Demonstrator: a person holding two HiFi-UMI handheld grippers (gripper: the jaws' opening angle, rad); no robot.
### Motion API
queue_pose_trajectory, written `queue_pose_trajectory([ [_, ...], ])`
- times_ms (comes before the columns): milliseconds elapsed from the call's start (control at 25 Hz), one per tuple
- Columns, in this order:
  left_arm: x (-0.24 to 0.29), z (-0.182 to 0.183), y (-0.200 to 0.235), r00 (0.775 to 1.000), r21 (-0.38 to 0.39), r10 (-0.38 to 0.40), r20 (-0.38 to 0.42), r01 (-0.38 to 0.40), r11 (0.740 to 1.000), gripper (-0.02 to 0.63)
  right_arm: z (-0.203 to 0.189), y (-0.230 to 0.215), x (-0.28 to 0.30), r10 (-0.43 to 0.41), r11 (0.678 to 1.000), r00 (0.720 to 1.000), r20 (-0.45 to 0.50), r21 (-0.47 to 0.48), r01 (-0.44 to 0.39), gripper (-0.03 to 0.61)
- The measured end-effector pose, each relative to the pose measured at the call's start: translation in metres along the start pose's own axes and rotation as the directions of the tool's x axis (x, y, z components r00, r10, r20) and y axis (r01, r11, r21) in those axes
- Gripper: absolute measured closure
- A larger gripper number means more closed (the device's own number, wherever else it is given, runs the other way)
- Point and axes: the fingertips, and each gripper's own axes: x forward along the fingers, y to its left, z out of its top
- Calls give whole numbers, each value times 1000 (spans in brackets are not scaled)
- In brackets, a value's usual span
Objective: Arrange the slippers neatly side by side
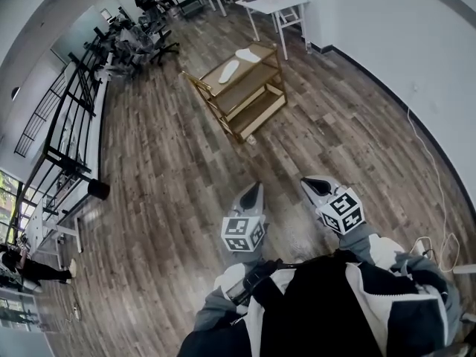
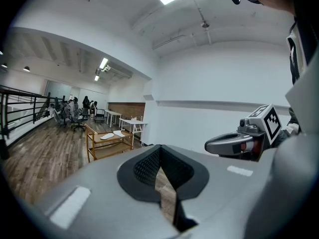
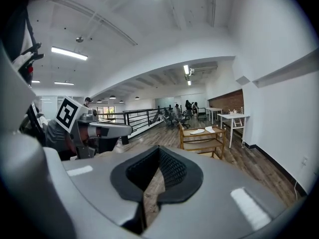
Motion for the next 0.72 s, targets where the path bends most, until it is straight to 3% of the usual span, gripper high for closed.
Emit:
queue_pose_trajectory([
  [400,32,-6,31,1000,-59,-18,3,18,998,607,5,-24,22,-41,999,999,-23,6,41,577],
  [720,94,6,33,1000,-31,-8,-6,7,999,607,21,-83,50,-1,1000,1000,8,9,1,577],
])
